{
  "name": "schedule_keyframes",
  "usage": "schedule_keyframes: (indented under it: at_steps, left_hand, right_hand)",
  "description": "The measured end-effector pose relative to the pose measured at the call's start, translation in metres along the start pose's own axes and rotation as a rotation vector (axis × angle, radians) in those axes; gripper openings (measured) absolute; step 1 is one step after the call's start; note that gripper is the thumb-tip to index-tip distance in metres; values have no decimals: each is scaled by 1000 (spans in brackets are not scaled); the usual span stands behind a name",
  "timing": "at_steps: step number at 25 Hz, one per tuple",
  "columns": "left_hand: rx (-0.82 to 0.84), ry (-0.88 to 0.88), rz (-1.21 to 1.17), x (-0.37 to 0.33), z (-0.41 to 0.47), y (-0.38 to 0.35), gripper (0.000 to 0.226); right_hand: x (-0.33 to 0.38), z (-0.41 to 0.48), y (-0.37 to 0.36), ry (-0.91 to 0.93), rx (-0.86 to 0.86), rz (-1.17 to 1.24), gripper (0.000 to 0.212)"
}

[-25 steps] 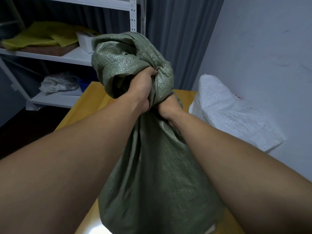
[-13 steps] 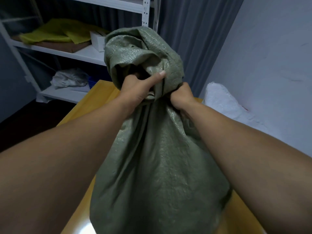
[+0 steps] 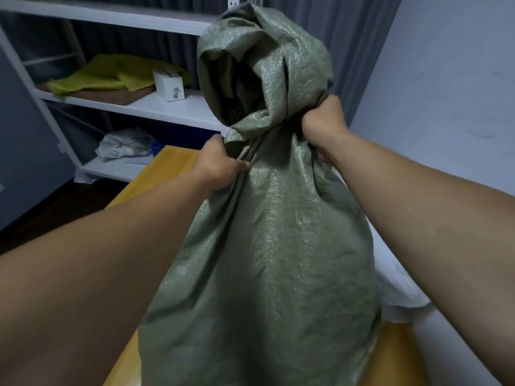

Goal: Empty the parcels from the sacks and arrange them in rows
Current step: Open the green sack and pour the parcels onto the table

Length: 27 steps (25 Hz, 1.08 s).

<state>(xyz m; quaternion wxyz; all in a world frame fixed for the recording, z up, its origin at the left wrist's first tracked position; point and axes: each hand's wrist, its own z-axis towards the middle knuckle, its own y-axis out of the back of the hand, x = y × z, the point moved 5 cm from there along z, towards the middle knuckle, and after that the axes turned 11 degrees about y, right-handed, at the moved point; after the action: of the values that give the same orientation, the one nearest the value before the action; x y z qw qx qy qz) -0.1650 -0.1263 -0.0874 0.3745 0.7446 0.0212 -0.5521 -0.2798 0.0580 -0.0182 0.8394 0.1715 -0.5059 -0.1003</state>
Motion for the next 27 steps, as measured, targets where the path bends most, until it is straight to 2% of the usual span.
schedule_keyframes:
  at_steps: [3,6,8,9,11,13,15,19,21,24,27]
  left_hand:
    - [-64,-44,-58,-20,6,3,43]
    - [-9,-41,-76,-29,-4,-4,41]
    - [50,-48,-169,-34,-17,-4,44]
    - [99,-50,-247,-37,-22,-3,49]
    - [228,-72,-371,-40,-31,-1,76]
    - [293,-147,-293,-38,-34,-7,111]
    - [299,-193,-162,-29,-36,-17,133]
    - [304,-196,-117,-20,-30,-37,149]
    - [295,-162,-96,-19,-27,-43,154]
    - [195,-130,-148,-26,-26,-44,151]
    - [5,-49,-113,-42,-24,-29,118]
  right_hand:
    - [23,9,19,23,-79,8,36]
    - [37,10,32,49,-144,-50,40]
    - [44,9,37,42,-163,-82,41]
    - [47,10,38,39,-164,-88,40]
    - [50,9,37,33,-157,-102,37]
    - [46,9,33,29,-157,-92,38]
    - [50,-3,29,15,-131,-82,40]
    - [59,-17,16,-55,-59,52,34]
    - [55,-20,13,-118,-54,135,41]
    - [49,-23,7,-205,4,324,44]
    - [67,-29,13,-216,-41,511,40]
